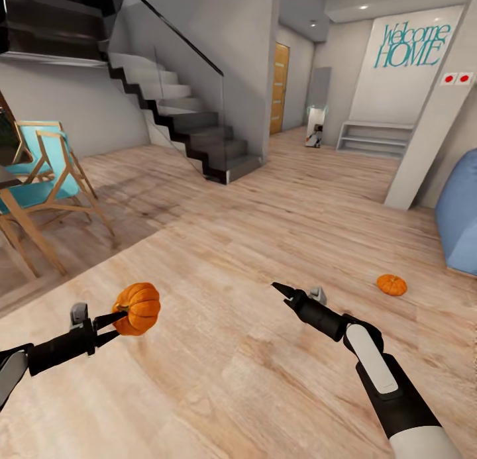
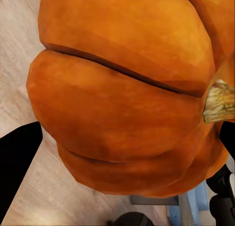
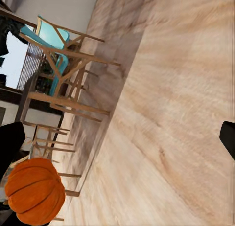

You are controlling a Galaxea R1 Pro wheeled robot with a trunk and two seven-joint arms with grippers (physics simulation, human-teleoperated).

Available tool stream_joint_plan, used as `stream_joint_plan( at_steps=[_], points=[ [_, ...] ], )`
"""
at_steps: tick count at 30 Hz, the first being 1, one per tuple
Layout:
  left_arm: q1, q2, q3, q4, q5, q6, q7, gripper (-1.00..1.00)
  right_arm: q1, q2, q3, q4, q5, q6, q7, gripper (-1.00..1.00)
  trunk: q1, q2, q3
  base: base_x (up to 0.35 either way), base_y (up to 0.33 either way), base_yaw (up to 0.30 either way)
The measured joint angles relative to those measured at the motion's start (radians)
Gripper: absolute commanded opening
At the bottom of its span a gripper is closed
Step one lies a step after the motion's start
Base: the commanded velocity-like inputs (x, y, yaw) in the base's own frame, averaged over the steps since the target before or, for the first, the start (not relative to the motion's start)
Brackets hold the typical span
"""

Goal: Place each of the two pumpkins and all three candles from the living room inside a cabinet in the living room (use any cabinet), then make sure every cabinet is closed, and position the cauldron so it is next to a table in the living room.

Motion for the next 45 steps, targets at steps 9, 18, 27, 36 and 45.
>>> stream_joint_plan(
  at_steps=[9, 18, 27, 36, 45],
  points=[
    [0.000, 0.000, 0.000, 0.000, 0.000, 0.000, 0.000, -1.00, 0.000, 0.000, 0.000, 0.000, 0.000, 0.000, -0.001, 1.00, 0.000, 0.000, 0.000, 0.331, 0.000, -0.276],
    [0.000, 0.000, 0.000, 0.000, 0.001, 0.000, 0.000, -1.00, 0.000, 0.000, 0.000, 0.000, 0.001, 0.000, -0.001, 1.00, 0.000, 0.000, 0.000, 0.331, 0.000, -0.277],
    [0.000, 0.000, 0.000, 0.000, 0.001, -0.001, 0.000, -1.00, 0.000, 0.001, 0.000, 0.000, 0.001, 0.000, -0.001, 1.00, 0.000, 0.000, 0.000, 0.331, 0.000, -0.277],
    [0.000, 0.000, 0.000, 0.000, 0.000, 0.000, 0.000, -1.00, 0.000, 0.002, 0.000, 0.001, 0.002, 0.000, -0.001, 1.00, 0.000, 0.000, 0.000, 0.331, 0.000, -0.277],
    [0.000, 0.001, 0.000, 0.000, 0.001, 0.000, -0.001, -1.00, 0.000, 0.001, 0.000, 0.000, 0.001, -0.001, -0.001, 1.00, 0.000, 0.000, 0.000, 0.332, 0.000, -0.245]
  ],
)
